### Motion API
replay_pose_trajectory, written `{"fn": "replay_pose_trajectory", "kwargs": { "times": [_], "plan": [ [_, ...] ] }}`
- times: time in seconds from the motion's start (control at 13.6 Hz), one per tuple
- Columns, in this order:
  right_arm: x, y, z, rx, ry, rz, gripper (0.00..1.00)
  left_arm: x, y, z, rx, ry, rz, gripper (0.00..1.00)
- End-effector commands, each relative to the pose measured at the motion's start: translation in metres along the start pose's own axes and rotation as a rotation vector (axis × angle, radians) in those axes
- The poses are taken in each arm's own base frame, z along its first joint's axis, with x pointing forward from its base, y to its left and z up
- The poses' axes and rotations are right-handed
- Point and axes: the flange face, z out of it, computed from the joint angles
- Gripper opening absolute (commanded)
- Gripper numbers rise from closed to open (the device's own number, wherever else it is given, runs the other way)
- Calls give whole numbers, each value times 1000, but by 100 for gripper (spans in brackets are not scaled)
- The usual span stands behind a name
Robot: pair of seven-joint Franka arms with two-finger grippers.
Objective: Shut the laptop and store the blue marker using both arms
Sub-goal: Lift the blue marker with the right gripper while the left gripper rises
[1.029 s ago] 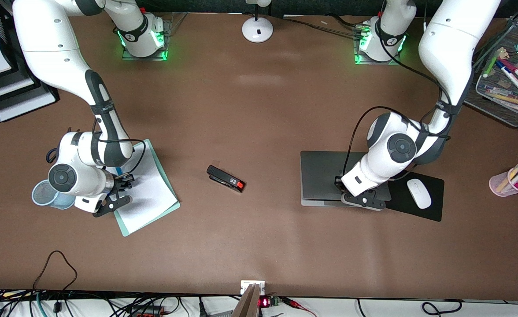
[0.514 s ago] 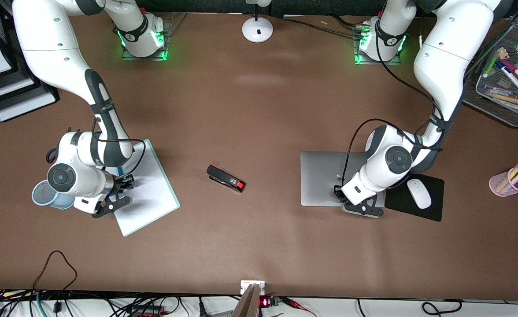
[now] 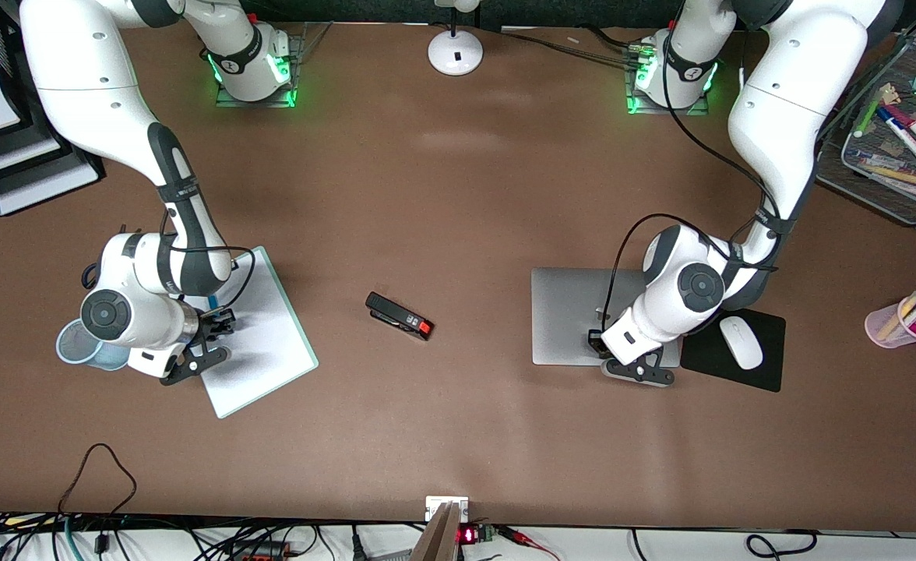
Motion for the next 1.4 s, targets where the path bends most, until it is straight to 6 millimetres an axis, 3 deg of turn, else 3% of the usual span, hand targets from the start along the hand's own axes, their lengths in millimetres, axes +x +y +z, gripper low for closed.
{"fn": "replay_pose_trajectory", "kwargs": {
  "times": [0.0,0.15,0.37,0.81,0.96,1.03,1.18,1.25,1.32],
  "plan": [
    [-3,1,0,18,-2,3,35,8,-4,-2,17,14,21,0],
    [-4,0,3,20,-8,1,31,19,-10,-25,32,8,10,0],
    [-5,0,4,21,-10,3,27,31,-3,-79,70,-79,14,0],
    [-6,9,-1,18,2,15,8,17,10,-195,152,-174,25,2],
    [0,9,-18,7,32,16,3,7,14,-224,164,-210,46,5],
    [3,11,-38,-3,61,12,3,3,12,-240,169,-222,70,21],
    [2,11,-79,-21,117,7,2,-3,11,-263,176,-230,119,83],
    [1,10,-104,-32,145,-23,2,-4,13,-272,179,-219,122,100],
    [-2,10,-123,-42,165,-68,2,-5,15,-283,183,-204,125,100]
  ]
}}
